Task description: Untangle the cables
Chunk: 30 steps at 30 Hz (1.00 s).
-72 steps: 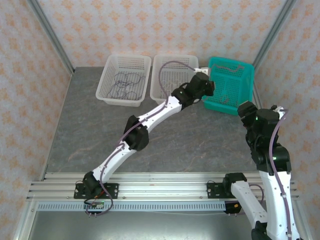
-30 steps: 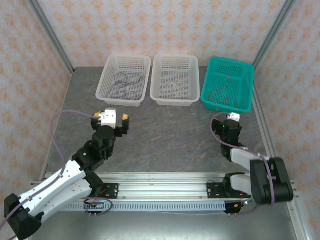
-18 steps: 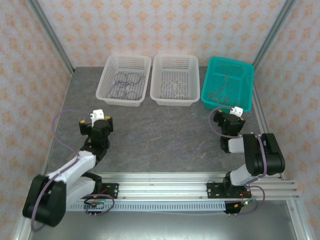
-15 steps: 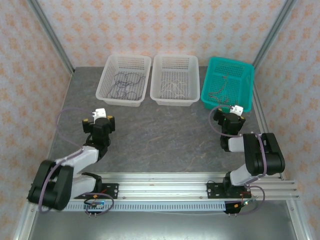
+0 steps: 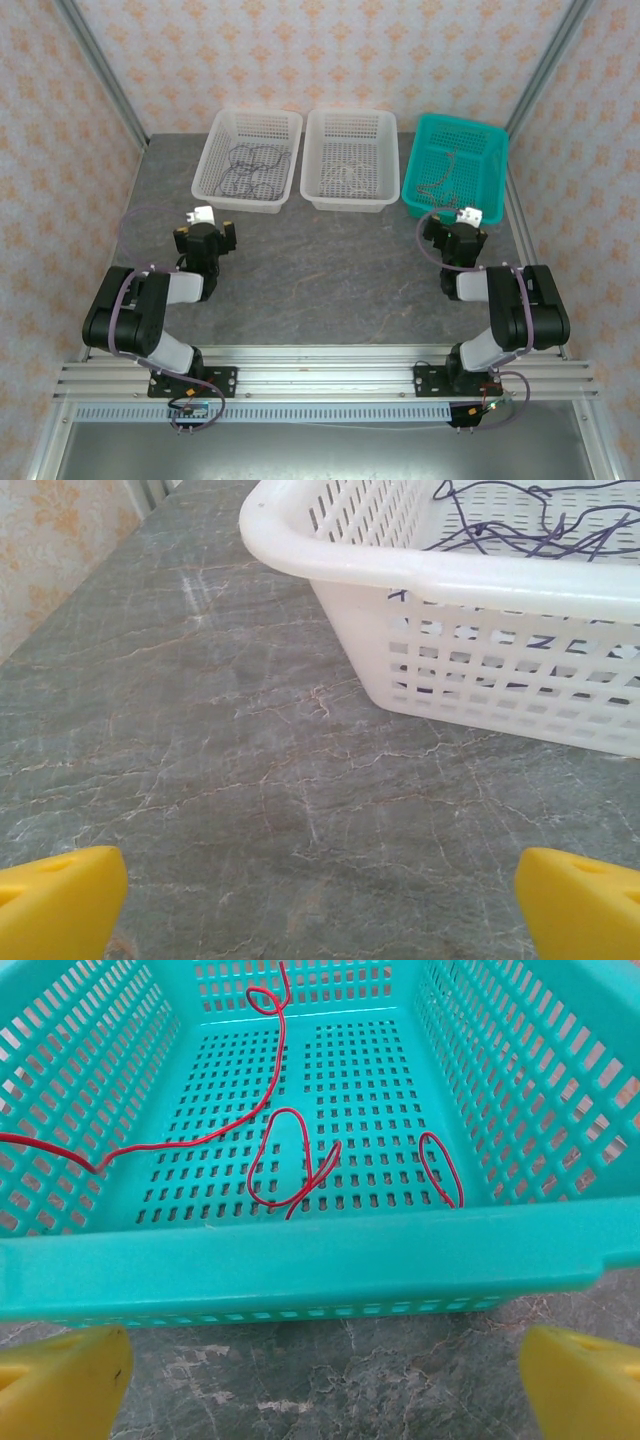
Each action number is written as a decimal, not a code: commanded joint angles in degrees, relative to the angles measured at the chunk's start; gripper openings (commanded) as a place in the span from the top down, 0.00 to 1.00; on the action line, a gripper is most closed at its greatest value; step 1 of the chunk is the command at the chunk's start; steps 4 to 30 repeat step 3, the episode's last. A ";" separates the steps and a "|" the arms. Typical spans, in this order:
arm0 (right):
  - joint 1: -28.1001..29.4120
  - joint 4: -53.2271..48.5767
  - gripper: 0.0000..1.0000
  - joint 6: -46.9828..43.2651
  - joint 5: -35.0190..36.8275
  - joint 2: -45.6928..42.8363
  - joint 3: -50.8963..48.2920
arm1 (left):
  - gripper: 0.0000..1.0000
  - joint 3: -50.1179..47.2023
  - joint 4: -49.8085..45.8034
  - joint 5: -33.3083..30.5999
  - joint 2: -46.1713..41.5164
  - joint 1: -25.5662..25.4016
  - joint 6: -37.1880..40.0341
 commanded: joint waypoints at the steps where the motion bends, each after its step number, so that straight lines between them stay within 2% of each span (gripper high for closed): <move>1: 0.63 0.07 0.01 -1.17 -0.35 0.26 1.07 | 0.00 1.27 1.28 0.86 -0.93 0.21 -0.40; 30: 0.58 2.01 0.01 -0.75 0.51 -0.01 -0.10 | 0.00 1.23 1.41 0.86 -0.93 0.22 -0.41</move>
